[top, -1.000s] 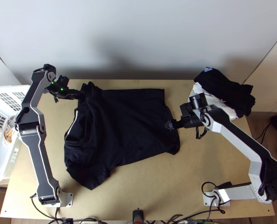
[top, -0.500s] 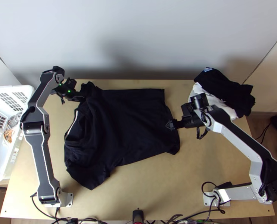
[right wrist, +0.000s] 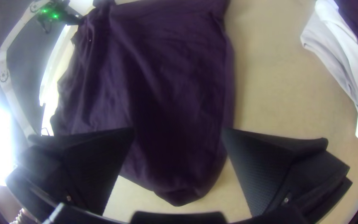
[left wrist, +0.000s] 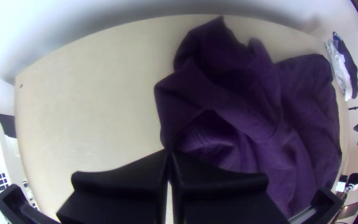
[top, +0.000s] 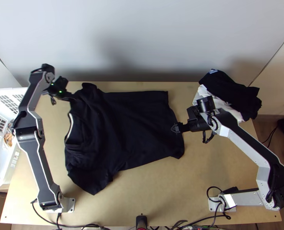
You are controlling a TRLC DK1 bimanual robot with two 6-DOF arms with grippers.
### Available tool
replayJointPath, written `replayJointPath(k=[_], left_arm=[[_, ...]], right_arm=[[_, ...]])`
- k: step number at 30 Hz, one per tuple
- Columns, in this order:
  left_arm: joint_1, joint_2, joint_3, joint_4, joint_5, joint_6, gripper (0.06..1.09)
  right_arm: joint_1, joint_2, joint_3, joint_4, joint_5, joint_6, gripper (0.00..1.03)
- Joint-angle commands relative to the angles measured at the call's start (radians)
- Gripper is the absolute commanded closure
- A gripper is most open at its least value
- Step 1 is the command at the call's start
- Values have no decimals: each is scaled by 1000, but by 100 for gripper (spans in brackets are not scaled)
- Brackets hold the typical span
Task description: Fold the t-shirt
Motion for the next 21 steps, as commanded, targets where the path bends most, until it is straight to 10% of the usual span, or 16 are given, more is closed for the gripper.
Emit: replayJointPath(k=[1, 7, 10, 21], left_arm=[[72, -17, -13, 14, -73, 50, 105], [109, -14, -41, 29, -93, 76, 98], [98, -11, -67, 15, -105, 102, 7], [-49, -181, -213, 23, -96, 50, 10]], right_arm=[[0, 0, 6, 0, 0, -3, 5], [0, -2, 2, 0, 0, -3, 5], [4, -2, 6, 0, 0, -3, 5], [-5, 106, 177, 37, 1, 2, 5]])
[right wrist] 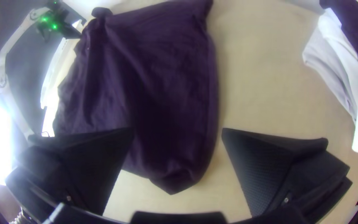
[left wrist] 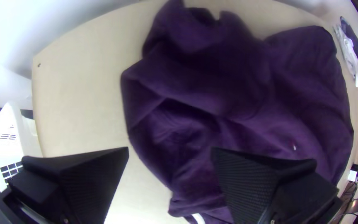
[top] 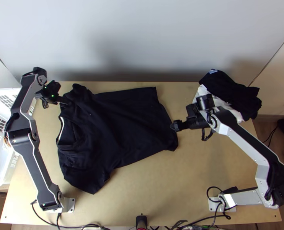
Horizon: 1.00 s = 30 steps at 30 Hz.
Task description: Fold the t-shirt
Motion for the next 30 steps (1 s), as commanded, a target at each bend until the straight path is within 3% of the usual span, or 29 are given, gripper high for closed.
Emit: replayJointPath(k=[1, 7, 12, 20, 30], left_arm=[[-99, -121, -118, 39, 5, -35, 10], [-185, -213, -193, 55, 5, -59, 10], [-214, -251, -198, 50, 3, -76, 10], [-202, -265, -213, 42, 3, -76, 10], [-214, -263, -210, 49, 2, -72, 10]], right_arm=[[-11, 106, 171, 21, 1, 7, 5], [-3, 348, 467, 1, 3, 1, 5], [18, 560, 716, -207, -3, 7, 5], [27, 583, 573, -278, -3, 7, 5], [-2, 424, 299, -338, -2, -4, 5]])
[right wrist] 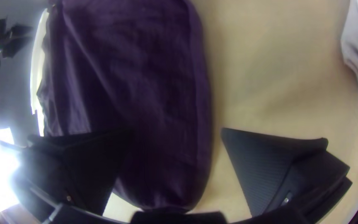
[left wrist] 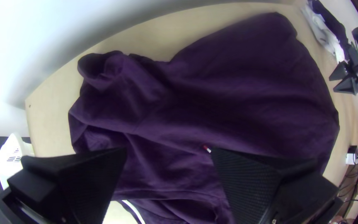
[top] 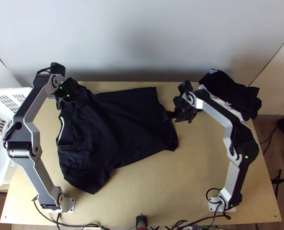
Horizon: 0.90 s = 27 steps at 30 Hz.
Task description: Fold the t-shirt
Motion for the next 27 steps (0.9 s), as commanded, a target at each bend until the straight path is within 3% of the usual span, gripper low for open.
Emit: replayJointPath(k=[1, 10, 15, 20, 23, 24, 26, 27], left_arm=[[-8, -1, -1, 5, -2, 4, 10], [-17, -1, 3, 5, -5, 4, 10], [-17, -4, 10, 4, -8, 5, 10], [-16, -4, 17, 2, -13, 9, 10], [-16, -4, 19, 2, -14, 9, 10], [-17, -4, 19, 2, -14, 9, 10], [-19, -4, 19, 2, -14, 9, 10], [-19, -4, 20, 2, -14, 9, 10]], right_arm=[[-7, -93, -194, -40, 1, -16, 5], [-7, -151, -335, -31, 1, -25, 7], [21, -155, -349, -29, 1, -20, 27], [71, -185, -357, -19, 1, -17, 56], [106, -198, -358, -6, 1, -16, 59], [117, -203, -361, 0, 3, -16, 68], [120, -217, -375, 41, 12, -13, 100], [120, -223, -384, 54, 14, -3, 100]])
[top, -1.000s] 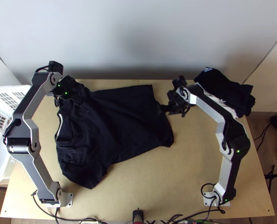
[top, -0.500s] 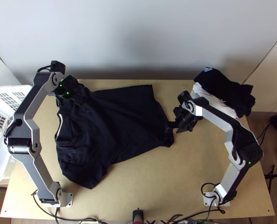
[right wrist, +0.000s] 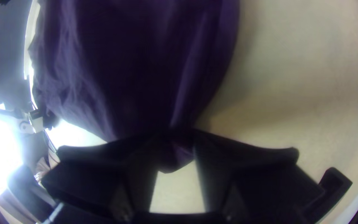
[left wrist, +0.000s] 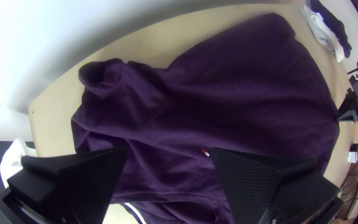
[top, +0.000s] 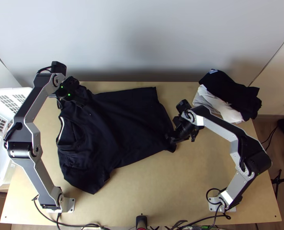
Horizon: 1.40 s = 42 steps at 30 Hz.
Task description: Fold the t-shirt
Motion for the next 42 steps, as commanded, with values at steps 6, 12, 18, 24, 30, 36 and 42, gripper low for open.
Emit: replayJointPath(k=[6, 12, 18, 24, 30, 36, 42], left_arm=[[2, 0, 8, -1, -4, 5, 10], [8, 0, 8, -6, -5, 5, 10], [11, 0, 7, -8, -4, 7, 10], [8, 0, 7, -8, -4, 5, 10], [14, -4, 7, -11, -4, 7, 10], [11, 0, 5, -12, -4, 7, 10], [4, -4, 3, -26, -2, 5, 10]], right_arm=[[32, -54, -74, 44, 35, 7, 100], [18, -94, -161, -2, 49, -30, 100], [6, -134, -250, -101, 77, -99, 100], [-35, -191, -313, -216, 121, -248, 100], [-135, -247, -350, -330, 233, -366, 100], [-155, -365, -405, -442, 267, -593, 100], [-143, -352, -361, -425, 269, -608, 92]])
